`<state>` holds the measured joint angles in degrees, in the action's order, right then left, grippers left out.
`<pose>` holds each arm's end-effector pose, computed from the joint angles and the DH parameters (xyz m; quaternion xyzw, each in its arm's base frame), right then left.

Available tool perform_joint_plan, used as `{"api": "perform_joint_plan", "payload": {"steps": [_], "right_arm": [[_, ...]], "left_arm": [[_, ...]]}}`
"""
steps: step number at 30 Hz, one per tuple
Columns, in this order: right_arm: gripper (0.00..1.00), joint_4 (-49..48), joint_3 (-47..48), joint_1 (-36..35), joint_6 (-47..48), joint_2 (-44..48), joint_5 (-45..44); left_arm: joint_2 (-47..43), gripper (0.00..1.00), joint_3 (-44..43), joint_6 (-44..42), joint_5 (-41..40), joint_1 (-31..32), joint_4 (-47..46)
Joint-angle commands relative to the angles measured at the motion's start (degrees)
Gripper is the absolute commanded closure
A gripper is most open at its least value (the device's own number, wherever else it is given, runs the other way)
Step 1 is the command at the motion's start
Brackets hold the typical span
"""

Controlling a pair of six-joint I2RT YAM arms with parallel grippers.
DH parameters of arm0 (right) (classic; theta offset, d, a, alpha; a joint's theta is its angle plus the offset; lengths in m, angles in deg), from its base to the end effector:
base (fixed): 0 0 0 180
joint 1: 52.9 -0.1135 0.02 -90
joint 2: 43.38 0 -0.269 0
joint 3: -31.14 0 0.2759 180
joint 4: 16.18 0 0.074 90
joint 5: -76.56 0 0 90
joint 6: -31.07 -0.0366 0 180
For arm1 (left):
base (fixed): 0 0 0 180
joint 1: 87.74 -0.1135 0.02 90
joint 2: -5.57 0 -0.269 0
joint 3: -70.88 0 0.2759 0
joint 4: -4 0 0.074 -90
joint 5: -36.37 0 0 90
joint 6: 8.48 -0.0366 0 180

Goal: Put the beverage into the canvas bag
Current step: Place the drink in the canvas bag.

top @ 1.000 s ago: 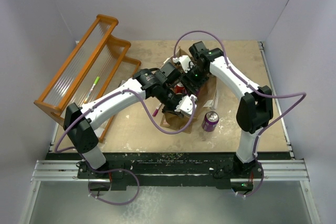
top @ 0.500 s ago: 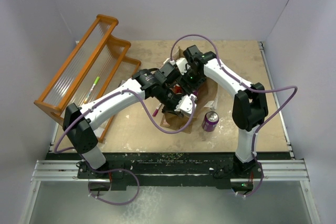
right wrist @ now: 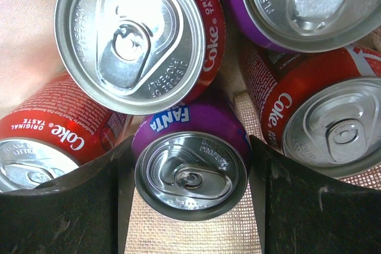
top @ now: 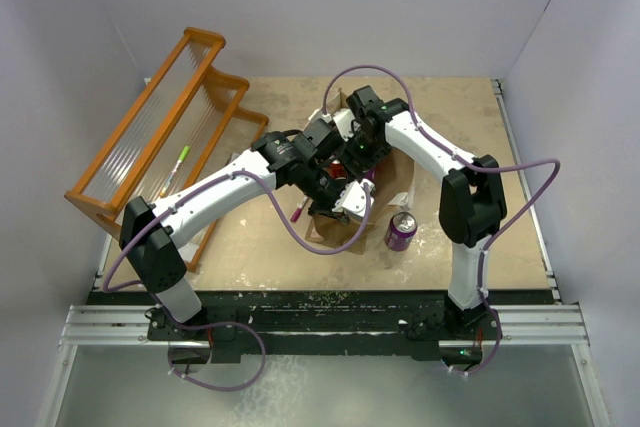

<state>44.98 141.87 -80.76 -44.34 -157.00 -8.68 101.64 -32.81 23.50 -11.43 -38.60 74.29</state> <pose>0.3979 0.2138 0.2467 -0.3612 0.9042 0.0661 0.2182 0.2224 -0.2947 0.3277 0.7800 0.4698 -0.3317 0.2468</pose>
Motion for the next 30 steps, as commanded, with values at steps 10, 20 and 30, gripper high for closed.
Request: {"api": "perform_joint_plan", "payload": {"steps": [10,20,30], "right_arm": [[1.00,-19.1,-11.2,2.2,0.6,14.1,9.1],[1.00,-25.4,-19.9,3.0,2.0,16.9,11.8],[1.00,-27.9,-27.2,3.3,4.5,17.8,7.8]], "left_arm": [[-0.3,0.95,0.8,-0.5,-1.3,-0.8,1.4],[-0.8,1.00,-1.8,2.9,4.0,-3.3,1.3],[-1.5,1.00,-4.2,3.6,8.6,-5.6,1.3]]}}
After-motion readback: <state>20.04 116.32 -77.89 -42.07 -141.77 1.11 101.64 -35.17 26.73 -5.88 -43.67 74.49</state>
